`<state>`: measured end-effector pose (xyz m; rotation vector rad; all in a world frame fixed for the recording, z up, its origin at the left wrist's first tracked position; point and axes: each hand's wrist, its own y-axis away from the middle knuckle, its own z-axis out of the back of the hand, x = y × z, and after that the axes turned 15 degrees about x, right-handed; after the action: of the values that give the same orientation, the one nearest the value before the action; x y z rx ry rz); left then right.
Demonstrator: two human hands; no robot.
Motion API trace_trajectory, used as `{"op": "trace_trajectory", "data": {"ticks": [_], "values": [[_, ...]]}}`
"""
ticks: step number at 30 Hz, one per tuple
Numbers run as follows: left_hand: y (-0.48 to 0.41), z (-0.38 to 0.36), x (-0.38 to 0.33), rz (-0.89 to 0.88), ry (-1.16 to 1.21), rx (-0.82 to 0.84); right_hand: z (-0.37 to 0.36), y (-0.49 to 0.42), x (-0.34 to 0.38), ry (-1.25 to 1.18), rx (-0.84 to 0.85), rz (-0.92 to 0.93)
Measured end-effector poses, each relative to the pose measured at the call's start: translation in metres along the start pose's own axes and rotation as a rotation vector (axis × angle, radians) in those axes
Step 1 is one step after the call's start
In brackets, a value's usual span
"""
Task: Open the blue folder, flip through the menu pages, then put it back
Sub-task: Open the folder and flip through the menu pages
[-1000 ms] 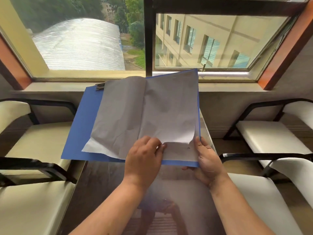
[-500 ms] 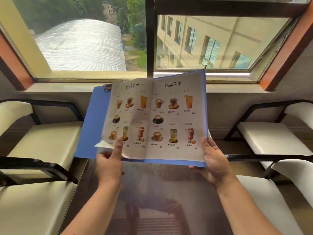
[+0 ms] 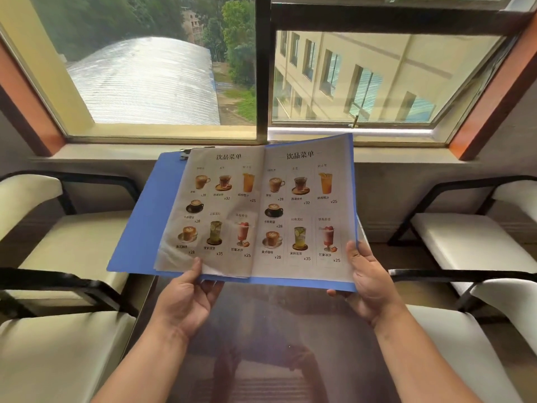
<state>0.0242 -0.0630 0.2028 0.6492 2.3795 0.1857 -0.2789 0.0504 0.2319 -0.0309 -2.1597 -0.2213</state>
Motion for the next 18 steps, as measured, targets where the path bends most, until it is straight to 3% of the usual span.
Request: {"op": "trace_trajectory", "data": {"ticks": [18], "values": [[0.0009,0.0089,-0.0001,-0.009,-0.040,0.031,-0.0016,0.0010,-0.0019,-0.006,-0.003,0.001]]}}
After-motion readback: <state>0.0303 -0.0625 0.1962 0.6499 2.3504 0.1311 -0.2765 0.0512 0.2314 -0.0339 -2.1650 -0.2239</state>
